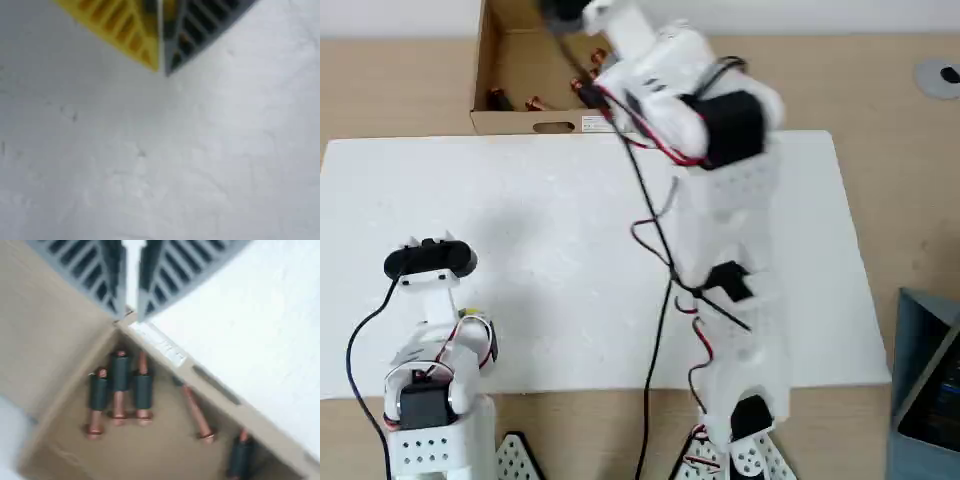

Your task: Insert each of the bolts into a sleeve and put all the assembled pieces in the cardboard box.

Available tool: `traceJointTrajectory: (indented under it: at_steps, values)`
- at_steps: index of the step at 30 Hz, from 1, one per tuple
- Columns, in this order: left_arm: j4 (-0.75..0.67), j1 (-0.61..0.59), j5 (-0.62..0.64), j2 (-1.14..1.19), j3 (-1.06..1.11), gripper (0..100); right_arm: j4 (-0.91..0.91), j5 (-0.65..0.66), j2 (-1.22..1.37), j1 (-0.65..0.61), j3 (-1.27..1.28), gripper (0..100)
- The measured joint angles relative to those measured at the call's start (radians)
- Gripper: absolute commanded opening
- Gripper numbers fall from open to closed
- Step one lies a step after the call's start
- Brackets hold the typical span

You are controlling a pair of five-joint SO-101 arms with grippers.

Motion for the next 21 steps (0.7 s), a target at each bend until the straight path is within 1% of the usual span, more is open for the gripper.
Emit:
traceJointTrajectory:
  at_steps: [4, 8, 16, 21]
  values:
    - [0.000, 0.000, 0.000, 0.000, 0.000, 0, 0.002, -0.032, -0.121, 0.051, 0.017, 0.9]
    - [0.000, 0.000, 0.000, 0.000, 0.000, 0, 0.002, -0.035, -0.301, 0.081, 0.163, 0.9]
    - [0.000, 0.000, 0.000, 0.000, 0.000, 0, 0.003, -0.040, -0.784, 0.167, 0.706, 0.9]
    - [0.000, 0.000, 0.000, 0.000, 0.000, 0, -0.014, -0.100, -1.000, 0.252, 1.046, 0.9]
